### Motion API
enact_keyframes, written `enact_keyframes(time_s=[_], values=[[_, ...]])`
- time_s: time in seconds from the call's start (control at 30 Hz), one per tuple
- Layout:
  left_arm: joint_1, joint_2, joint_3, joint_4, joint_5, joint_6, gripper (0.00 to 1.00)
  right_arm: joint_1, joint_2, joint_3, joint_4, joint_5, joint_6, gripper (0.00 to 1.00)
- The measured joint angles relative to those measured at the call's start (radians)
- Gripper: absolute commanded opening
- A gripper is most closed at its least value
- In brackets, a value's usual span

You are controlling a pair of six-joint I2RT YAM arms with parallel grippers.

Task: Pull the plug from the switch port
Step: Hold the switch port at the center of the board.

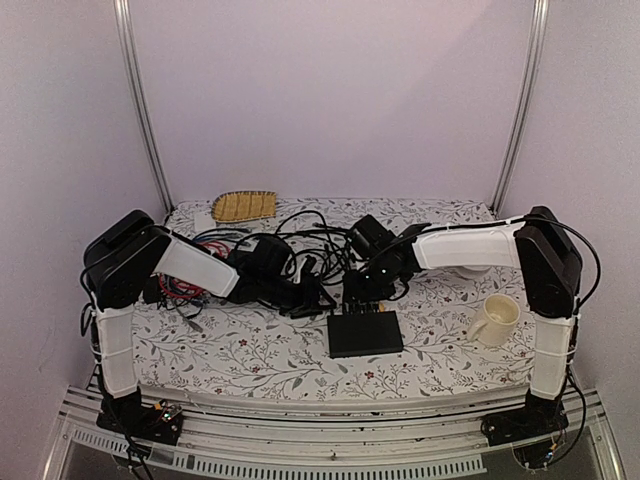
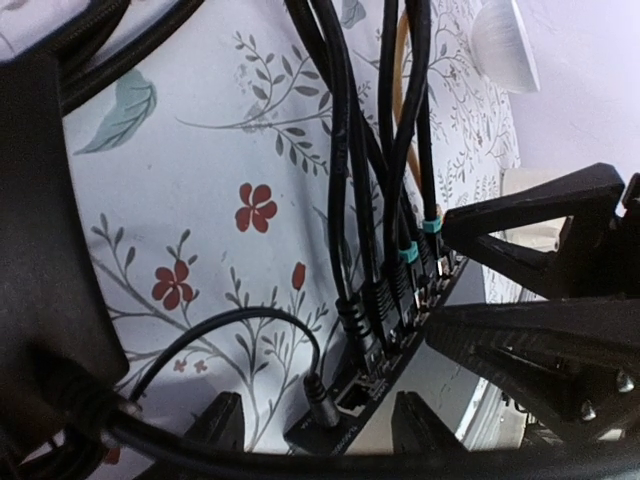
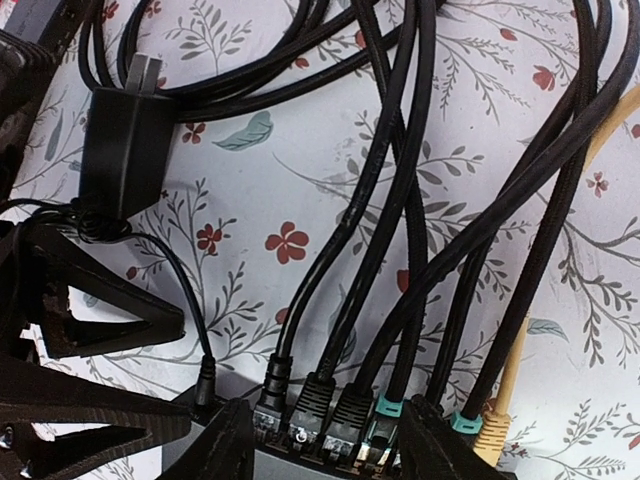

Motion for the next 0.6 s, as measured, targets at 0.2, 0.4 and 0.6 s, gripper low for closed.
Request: enact_keyframes(time_s=[0.2,0.4,0.6], values=[[-0.005,0.001,0.002,-0.002,-0.019,0.003,0.51,-0.012,0.024,0.01,-0.019,0.01,-0.007,0.44],[-0.012,0.001,0.005,-0.007,-0.032,0.014,0.5,-0.022,0.056,0.045,-0.031,0.016,-0.016,0.41],[-0.016,0.001,0.008,-0.014,-0.043,0.018,0.49,-0.022,0.09,0.067,-0.037,0.027,-0.026,0.38]])
